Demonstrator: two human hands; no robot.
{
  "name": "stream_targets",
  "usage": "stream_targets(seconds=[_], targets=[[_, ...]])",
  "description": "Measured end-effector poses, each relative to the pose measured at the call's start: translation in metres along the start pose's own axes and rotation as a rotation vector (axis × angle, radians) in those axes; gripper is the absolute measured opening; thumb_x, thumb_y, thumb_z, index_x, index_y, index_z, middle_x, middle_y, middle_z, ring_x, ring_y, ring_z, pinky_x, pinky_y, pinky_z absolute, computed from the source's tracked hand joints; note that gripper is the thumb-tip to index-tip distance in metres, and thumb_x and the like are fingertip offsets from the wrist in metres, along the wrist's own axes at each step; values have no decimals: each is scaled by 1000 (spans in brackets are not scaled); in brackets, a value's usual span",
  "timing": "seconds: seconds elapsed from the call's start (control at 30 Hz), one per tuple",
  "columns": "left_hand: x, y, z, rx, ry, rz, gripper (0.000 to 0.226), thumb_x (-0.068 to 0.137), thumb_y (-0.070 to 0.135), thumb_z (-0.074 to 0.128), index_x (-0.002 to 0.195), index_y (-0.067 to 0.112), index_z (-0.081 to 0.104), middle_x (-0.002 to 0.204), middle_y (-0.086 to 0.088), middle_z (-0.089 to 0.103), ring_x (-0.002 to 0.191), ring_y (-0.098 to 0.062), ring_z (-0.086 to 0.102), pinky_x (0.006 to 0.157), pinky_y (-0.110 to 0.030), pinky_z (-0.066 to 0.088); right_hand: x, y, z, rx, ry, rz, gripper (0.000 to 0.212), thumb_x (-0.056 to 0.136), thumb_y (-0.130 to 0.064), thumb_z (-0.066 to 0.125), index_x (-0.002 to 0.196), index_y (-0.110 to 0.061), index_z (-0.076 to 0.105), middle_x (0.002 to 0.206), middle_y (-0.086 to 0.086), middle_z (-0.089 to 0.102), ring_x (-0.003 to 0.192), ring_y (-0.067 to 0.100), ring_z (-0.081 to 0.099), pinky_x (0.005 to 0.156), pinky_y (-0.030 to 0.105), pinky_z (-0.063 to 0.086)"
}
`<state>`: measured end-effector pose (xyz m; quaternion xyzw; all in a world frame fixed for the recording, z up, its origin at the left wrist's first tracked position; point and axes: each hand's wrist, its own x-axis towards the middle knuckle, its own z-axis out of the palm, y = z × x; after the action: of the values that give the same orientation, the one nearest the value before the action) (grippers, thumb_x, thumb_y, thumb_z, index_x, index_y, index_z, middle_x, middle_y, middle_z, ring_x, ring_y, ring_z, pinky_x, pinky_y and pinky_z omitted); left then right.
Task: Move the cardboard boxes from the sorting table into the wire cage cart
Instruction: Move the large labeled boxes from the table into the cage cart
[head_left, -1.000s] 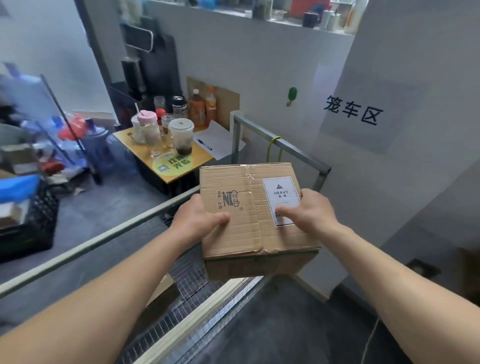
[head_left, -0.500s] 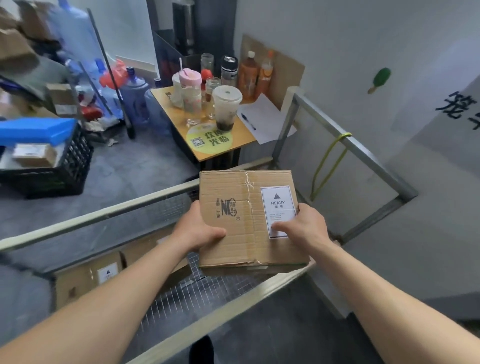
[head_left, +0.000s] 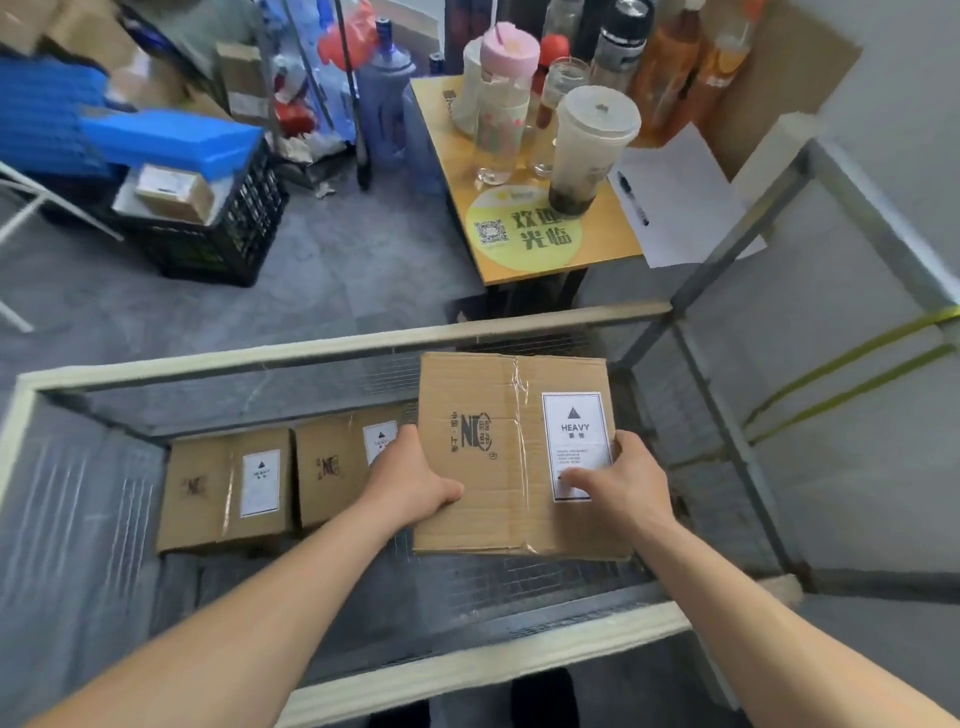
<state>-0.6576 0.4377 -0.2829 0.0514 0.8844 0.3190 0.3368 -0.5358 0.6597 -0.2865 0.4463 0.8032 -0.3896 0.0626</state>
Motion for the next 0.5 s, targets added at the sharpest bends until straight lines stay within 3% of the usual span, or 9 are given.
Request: stream_targets(seconds=[0.17, 0.33, 0.5], targets=[[38, -31, 51, -56, -2, -112, 63, 67, 23, 86, 115, 23, 44, 111, 4, 63, 98, -17, 62, 88, -37, 54, 54, 38, 39, -27, -83, -19, 57, 66, -32, 84, 113, -25, 53, 104, -10, 65, 91, 17, 63, 62, 28, 43], [89, -60, 105, -46, -13, -185, 69, 70, 21, 86, 128, 21, 47, 120, 1, 62, 106, -20, 62, 94, -39, 53, 111, 82, 82, -67, -138, 8, 55, 71, -29, 82, 116, -24, 51, 106, -8, 63, 93, 20, 61, 63, 31, 41], [153, -95, 145, -55, -21, -245, 68, 73, 17, 82, 131, 18, 46, 124, -5, 61, 111, -25, 61, 98, -41, 50, 170, 113, 135, -77, -190, 22, 49, 74, -26, 81, 109, -30, 47, 99, -10, 59, 86, 18, 57, 58, 21, 37]])
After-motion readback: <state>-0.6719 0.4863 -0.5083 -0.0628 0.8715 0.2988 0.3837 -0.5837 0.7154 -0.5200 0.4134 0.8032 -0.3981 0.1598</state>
